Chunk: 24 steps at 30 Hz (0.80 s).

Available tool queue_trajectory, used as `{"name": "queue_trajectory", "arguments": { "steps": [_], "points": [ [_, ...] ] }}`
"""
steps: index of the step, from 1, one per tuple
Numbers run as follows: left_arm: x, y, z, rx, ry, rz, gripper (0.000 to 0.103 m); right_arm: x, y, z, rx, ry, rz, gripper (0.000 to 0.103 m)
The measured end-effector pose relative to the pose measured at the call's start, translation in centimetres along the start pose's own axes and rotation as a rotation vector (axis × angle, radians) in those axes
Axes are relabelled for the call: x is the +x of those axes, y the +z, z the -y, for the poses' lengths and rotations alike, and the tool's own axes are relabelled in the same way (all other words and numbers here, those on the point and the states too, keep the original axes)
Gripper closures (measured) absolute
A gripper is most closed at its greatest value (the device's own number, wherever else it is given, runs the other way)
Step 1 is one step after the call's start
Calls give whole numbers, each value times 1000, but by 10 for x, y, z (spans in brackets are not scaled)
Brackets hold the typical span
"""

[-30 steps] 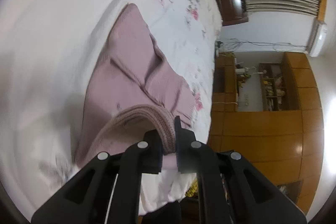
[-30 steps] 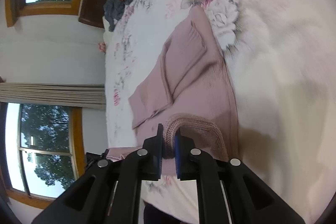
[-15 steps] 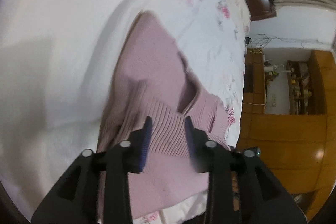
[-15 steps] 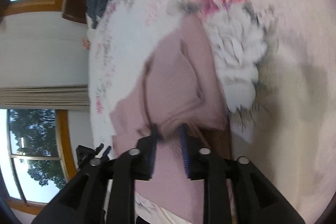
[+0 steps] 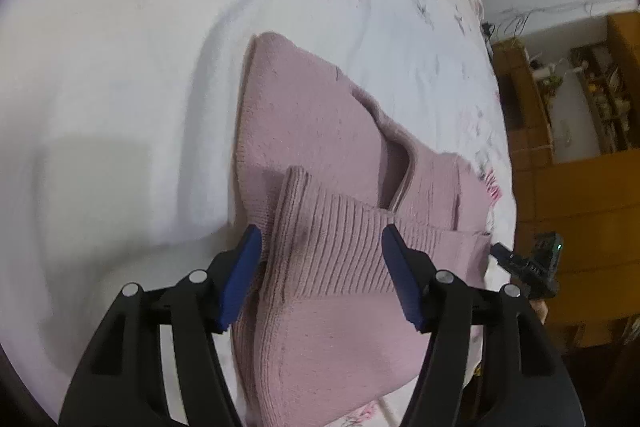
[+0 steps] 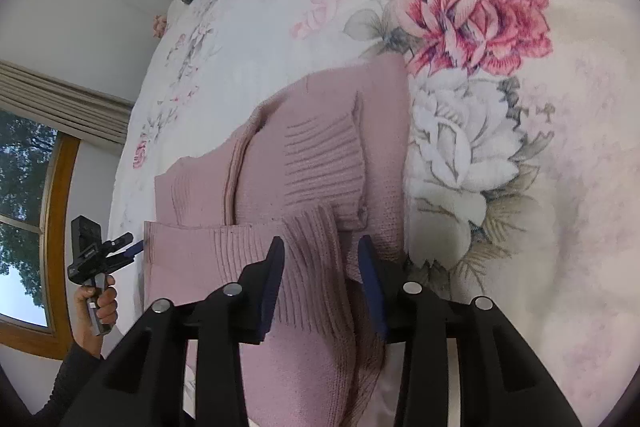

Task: Fold small clothes
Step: 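Grasp the ribbed hem with both grippers and lift it, then carry the hem over the sweater body with both grippers and release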

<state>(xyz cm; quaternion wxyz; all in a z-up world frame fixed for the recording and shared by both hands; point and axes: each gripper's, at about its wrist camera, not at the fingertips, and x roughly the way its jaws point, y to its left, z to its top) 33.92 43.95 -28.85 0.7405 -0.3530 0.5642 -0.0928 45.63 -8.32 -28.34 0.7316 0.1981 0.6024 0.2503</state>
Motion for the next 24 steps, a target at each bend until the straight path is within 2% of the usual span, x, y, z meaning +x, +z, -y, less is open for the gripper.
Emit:
{"name": "queue_trajectory", "arguments": {
  "steps": [4,6,8,9,12,13,18,24],
  "points": [
    [9,-2,7,53,53,-27,42,2,-3,-3,-33,-13,-9,62],
    [11,-3,9,73,70,-30,51,4,-5,-7,-62,-30,-15,62],
    [16,-5,9,82,71,-51,88,5,-7,-12,-88,-27,-21,65],
    [17,-6,9,91,76,-53,93,5,-10,-17,-116,-38,-18,72],
    [14,-9,12,104,74,-29,95,4,-16,-24,-160,-59,-8,91],
    [11,-11,12,106,66,-16,96,3,-18,-27,-169,-61,1,94],
    [-17,-22,21,121,-13,76,97,-14,-29,-36,-196,-47,70,97],
    [-65,-27,44,174,-94,180,98,-50,-29,-41,-164,-18,170,98]
  ]
}}
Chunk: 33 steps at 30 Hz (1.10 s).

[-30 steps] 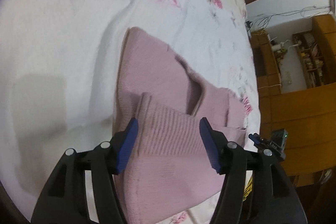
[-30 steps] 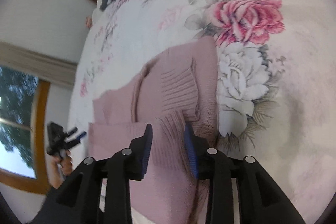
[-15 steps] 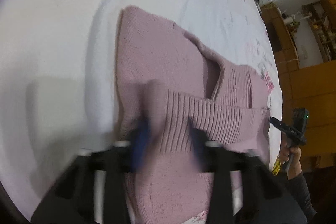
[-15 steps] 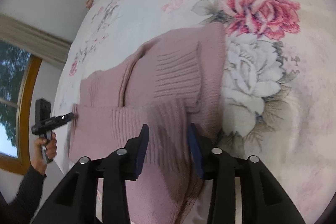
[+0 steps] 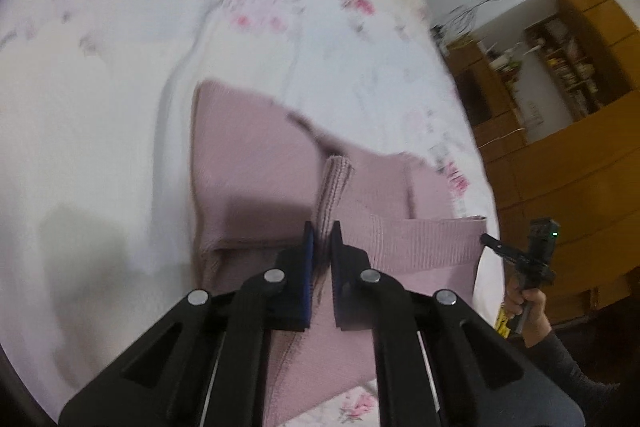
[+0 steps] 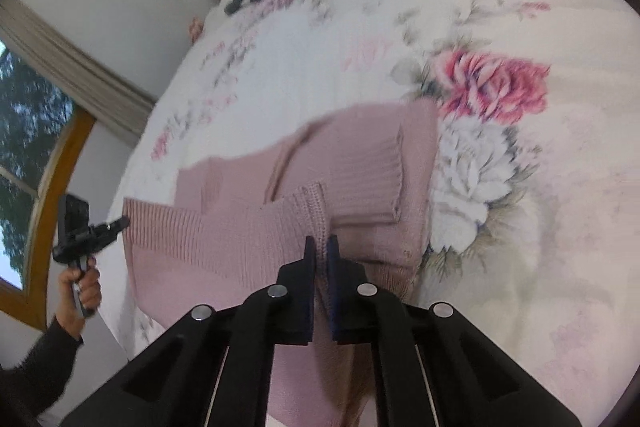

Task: Fold small clothes
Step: 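Carry the hem over the sweater body with both grippers and release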

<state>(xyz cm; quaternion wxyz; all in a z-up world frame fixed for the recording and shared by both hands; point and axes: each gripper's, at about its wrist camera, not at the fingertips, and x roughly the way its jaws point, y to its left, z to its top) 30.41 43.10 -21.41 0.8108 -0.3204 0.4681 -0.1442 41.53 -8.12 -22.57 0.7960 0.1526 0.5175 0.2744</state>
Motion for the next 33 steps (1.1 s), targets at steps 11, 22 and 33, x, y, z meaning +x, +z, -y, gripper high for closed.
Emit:
{"name": "queue_trajectory", "arguments": {
  "steps": [11,22,33],
  "points": [
    [2,92,12,-13,23,72,98,-21,88,-19,5,-71,141,98],
    [102,139,-38,-116,174,-43,98,74,147,3,12,-260,19,98],
    [166,135,-95,-227,354,-192,93,148,142,54,78,-325,-133,96]
  ]
}}
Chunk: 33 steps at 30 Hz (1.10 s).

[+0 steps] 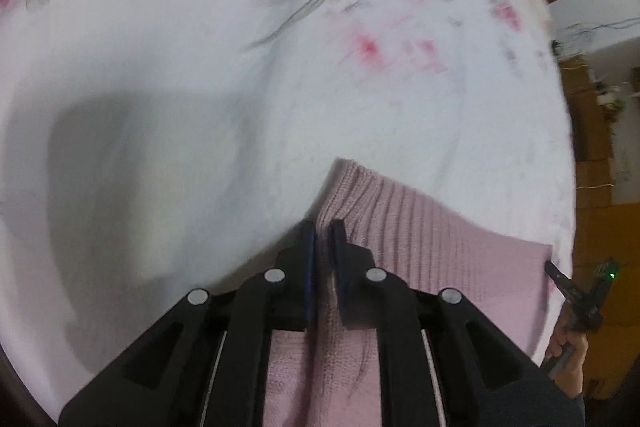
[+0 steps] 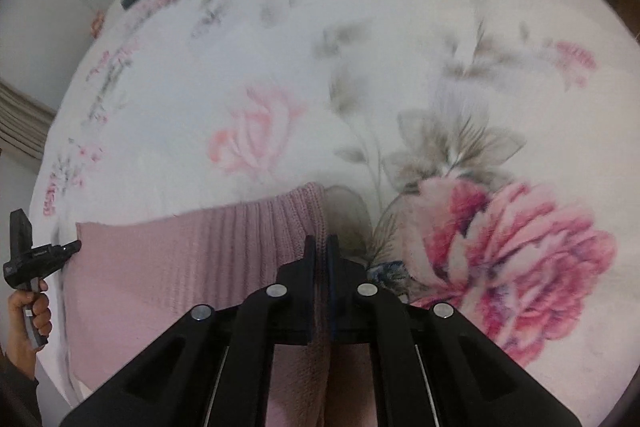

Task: Fold small clothes
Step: 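Carry the hem over the sweater body with both grippers and release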

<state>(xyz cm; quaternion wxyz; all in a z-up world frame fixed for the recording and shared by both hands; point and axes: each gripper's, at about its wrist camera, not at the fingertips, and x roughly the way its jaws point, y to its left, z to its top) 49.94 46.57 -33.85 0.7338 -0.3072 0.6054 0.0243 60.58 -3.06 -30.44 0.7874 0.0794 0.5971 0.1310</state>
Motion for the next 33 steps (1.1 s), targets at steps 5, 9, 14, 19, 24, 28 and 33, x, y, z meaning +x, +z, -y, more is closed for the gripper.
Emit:
{"name": "queue_trajectory", "arguments": {
  "steps": [5,9,14,19,24,28,33],
  "points": [
    [-53,-12,27,108,-40,137,82,-41,-5,8,44,66,92,81],
    [-34,-27,38,154,-127,45,82,-51,-29,3,38,182,73,81],
    [1,-24,15,86,-27,-22,97,-19,-42,18,54,99,-9,102],
    [-58,-51,23,173,-228,46,91,-59,-54,15,39,225,30,95],
    [-45,-104,3,255,-190,-54,89,-59,-107,11,-27,316,-58,95],
    [-43,-105,-17,194,-192,-33,102,-44,-116,30,22,271,-67,103],
    [-90,-149,-12,236,-465,11,95,-93,-154,7,-62,350,-36,98]
  ]
}}
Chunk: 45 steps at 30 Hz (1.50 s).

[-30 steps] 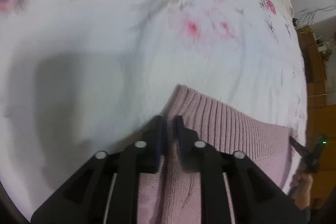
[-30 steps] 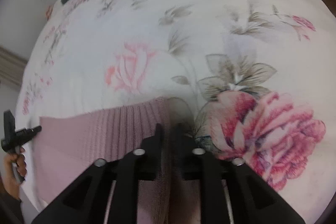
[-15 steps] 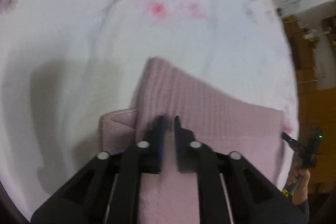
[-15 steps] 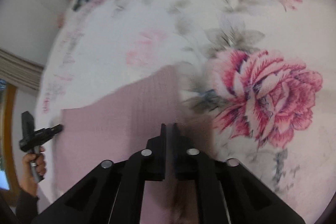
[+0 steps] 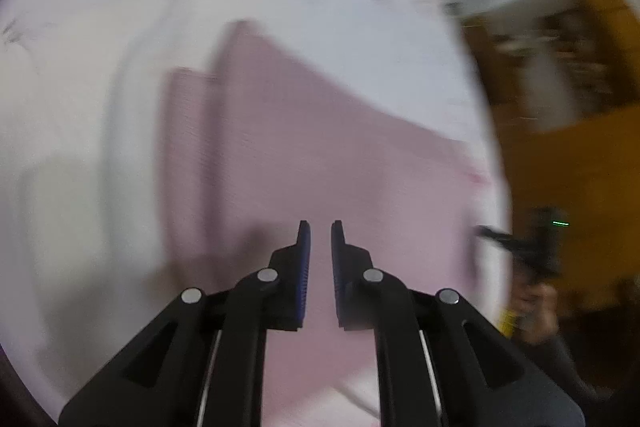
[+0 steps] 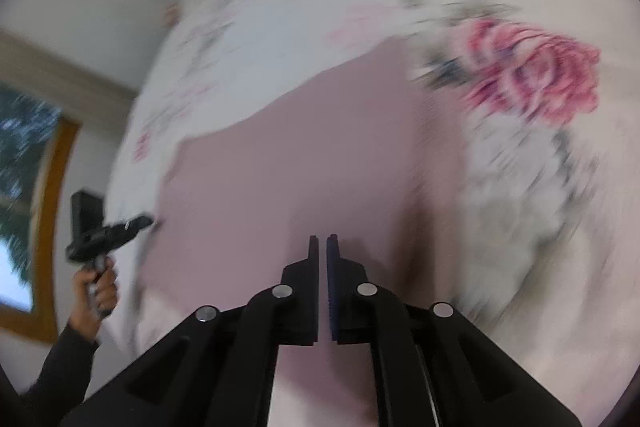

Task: Fold small clothes

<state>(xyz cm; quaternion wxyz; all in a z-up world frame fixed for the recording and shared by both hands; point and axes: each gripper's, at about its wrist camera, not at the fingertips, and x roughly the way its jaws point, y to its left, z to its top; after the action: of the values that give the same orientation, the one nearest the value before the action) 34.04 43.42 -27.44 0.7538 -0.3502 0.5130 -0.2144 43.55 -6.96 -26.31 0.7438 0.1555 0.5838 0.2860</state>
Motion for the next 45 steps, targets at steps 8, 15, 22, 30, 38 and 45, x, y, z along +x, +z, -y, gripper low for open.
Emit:
{"name": "queue_trajectory", "arguments": {
  "steps": [8,15,22,30,38,45],
  "points": [
    [11,-68,-41,-99,102,-68,103,37,-48,17,-6,-51,-108,103],
    [-20,-81,-51,-140,97,-54,87,4,-60,34,-22,-196,-61,103],
    [-69,-102,-60,-237,63,61,31,-29,-82,-45,-213,-304,45,69],
    [-99,-119,-66,-363,-60,146,22,85,-171,-226,-886,-492,74,35],
    [-124,-126,-66,-328,-116,170,21,205,-194,-292,-1233,-715,173,36],
    [-118,-114,-80,-344,-181,175,21,264,-170,-306,-1290,-794,166,38]
  ]
}}
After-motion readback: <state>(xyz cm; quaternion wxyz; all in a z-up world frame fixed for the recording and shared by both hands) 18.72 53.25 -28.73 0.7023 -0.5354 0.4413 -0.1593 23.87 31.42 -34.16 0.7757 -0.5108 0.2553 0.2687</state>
